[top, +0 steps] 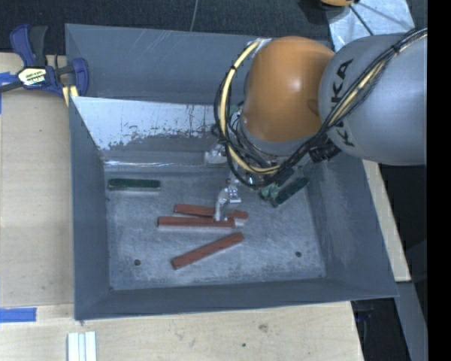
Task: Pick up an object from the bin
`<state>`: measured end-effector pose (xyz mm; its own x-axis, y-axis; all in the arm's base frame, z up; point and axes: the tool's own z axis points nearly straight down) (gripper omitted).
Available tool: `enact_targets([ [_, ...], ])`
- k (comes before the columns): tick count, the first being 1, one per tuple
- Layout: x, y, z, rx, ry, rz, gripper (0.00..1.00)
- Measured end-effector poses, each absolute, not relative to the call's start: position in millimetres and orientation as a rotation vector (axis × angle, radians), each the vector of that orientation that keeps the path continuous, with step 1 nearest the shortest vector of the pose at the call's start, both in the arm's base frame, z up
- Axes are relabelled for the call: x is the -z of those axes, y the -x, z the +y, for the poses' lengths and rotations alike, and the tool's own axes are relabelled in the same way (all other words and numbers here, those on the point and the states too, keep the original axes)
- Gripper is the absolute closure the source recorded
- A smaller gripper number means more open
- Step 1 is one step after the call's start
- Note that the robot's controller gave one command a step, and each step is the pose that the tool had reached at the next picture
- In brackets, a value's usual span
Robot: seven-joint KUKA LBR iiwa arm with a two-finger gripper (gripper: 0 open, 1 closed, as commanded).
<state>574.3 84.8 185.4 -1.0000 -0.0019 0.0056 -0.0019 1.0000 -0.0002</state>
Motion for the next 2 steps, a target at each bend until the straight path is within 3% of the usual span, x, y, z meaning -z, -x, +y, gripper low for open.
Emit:
enact_targets([
  [1, -190, -576.0, 85, 0.001, -0.001, -3.145, 0.00],
  [2, -149, -573.5, 91, 0.003, 0.053, -3.153, 0.00],
])
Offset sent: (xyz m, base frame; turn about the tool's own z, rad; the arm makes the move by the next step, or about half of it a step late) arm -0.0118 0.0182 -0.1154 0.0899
